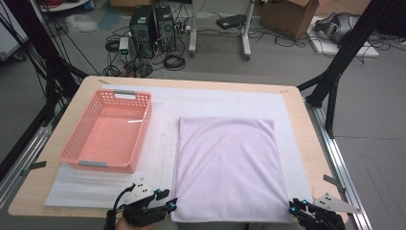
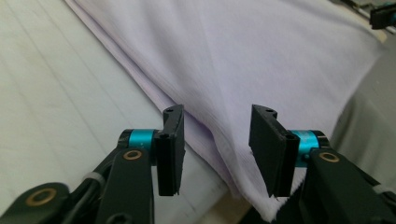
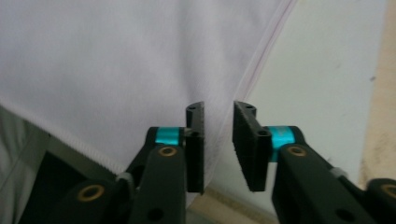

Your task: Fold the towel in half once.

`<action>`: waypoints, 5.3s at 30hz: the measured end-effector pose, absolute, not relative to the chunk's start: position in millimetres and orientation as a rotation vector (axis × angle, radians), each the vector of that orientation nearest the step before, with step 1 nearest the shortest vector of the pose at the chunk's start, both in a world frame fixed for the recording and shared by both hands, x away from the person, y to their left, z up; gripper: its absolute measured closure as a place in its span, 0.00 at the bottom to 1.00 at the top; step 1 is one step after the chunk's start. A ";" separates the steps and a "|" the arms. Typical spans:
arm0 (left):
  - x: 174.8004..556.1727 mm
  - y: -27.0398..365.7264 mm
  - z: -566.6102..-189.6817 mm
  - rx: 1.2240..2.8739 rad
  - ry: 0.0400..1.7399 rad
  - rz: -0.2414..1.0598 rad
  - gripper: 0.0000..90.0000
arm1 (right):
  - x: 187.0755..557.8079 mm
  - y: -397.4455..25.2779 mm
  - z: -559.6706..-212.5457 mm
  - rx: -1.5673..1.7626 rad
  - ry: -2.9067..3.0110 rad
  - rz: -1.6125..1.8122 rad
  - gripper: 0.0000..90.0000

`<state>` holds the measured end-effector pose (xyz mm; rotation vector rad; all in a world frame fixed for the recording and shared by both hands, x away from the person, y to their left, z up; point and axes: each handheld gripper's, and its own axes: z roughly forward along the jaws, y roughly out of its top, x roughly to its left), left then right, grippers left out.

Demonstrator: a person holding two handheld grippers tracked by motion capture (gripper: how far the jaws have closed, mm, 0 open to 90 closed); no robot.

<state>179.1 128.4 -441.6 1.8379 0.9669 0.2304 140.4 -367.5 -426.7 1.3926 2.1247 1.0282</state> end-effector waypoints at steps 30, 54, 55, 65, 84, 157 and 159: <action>314.6 110.8 -439.1 1.846 1.075 0.266 0.67 | 190.3 -366.3 -429.9 1.394 2.098 1.085 0.74; 324.6 108.8 -451.4 1.842 1.199 0.285 0.60 | 221.7 -365.8 -436.4 1.457 2.060 1.044 0.73; 323.3 108.7 -451.4 1.845 1.195 0.282 0.58 | 226.2 -365.3 -437.7 1.468 2.058 1.047 0.74; 320.1 109.9 -453.2 1.838 1.172 0.263 0.57 | 257.1 -355.4 -443.2 1.489 2.045 0.922 0.97; 306.6 100.8 -453.5 1.874 1.162 0.251 0.95 | 240.8 -363.4 -444.1 1.552 2.085 1.027 0.96; 404.6 84.0 -430.2 1.687 1.096 0.401 0.43 | 386.3 -372.9 -417.1 1.491 1.926 1.072 0.53; 393.7 86.5 -427.7 1.683 1.049 0.396 0.39 | 375.8 -372.1 -412.2 1.457 1.958 1.118 0.48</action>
